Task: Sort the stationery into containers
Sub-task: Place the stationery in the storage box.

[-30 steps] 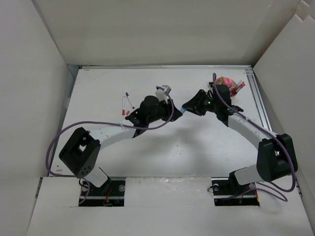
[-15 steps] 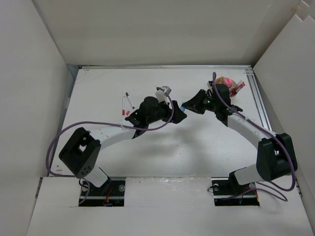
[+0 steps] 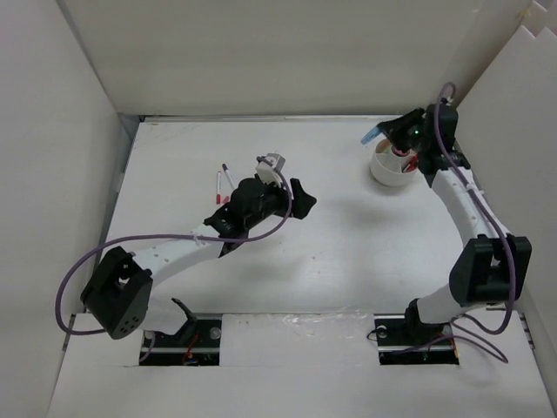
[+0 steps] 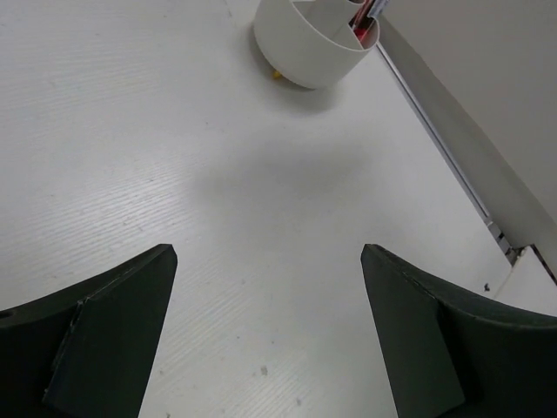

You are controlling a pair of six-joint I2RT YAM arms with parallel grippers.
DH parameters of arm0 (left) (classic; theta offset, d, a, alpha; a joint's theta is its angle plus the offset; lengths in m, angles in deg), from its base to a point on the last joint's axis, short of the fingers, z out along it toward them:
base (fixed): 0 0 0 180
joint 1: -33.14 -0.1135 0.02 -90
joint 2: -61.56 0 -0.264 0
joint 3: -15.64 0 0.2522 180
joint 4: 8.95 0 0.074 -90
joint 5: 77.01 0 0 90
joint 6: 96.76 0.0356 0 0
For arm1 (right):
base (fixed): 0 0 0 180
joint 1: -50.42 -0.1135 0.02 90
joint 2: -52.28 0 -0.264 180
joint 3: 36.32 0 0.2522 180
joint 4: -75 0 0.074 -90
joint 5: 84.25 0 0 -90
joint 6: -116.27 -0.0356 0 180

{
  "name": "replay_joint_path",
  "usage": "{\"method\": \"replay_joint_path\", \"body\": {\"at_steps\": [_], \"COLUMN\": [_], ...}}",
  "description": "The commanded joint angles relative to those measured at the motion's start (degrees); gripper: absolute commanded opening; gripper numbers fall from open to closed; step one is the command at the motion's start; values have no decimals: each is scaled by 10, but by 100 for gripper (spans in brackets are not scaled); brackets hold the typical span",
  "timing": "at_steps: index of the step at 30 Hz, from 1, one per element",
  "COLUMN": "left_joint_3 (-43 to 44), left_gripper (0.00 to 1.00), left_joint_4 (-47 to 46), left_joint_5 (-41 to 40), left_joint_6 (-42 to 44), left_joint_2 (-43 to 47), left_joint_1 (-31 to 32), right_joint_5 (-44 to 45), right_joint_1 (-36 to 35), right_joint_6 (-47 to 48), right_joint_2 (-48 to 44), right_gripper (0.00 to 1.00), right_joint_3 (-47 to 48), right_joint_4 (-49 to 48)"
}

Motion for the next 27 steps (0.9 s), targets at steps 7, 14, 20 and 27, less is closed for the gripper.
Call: {"method": "replay_joint_path", "body": {"at_steps": [7,14,20,27], "left_joint_3": [-40,-45,-45,-45], "left_gripper": [86,86,86,86], "left_joint_4": [-1,8,3,3], "left_joint_5": [-35,-5,16,23], "left_joint_6": [41,48,42,37], "left_joint_2": [25,30,42,42], "left_joint_1": [1,1,1,1], "right_joint_5": [405,535,564,608], "right_joint_1": [48,56,56,20], "right_joint_6": [6,49,61,79], "right_joint_2": [137,263,293,318], "right_gripper": [2,1,1,1], "right_joint_3": [196,347,355,355], "right_joint_4": [132,214,219,219]}}
